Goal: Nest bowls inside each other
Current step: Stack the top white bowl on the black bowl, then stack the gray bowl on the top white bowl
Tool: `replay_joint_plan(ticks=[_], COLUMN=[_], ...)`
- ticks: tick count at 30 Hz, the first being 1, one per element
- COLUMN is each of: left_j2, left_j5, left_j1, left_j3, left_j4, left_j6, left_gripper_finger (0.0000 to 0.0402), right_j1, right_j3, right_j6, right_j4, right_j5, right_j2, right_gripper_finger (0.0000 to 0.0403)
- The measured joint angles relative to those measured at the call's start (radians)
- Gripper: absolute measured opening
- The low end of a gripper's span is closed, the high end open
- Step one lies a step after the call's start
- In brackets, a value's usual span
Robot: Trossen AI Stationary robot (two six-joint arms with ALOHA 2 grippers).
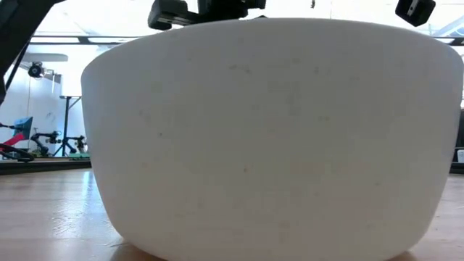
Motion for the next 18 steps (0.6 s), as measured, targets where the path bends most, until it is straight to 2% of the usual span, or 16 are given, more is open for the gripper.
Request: replay_joint_plan(ticks=[7,18], left_j2=[-0.004,-0.038], left_j5=[-0.002,0.002], left_j1=[0.000,0.000], left_j3=[0.001,0.002], left_j4=[0.022,0.024], left_j6=[-0.002,-0.003], left_gripper_finger=[0.0007,0.0093], right_j1=[0.000,0.000], right_j3=[0.000,0.000], right_j6=[0.009,0.009], right_j4=[0.000,0.000], right_j5=[0.000,0.000], right_j2=[0.000,0.000], right_gripper_finger=[0.0059,0.0059])
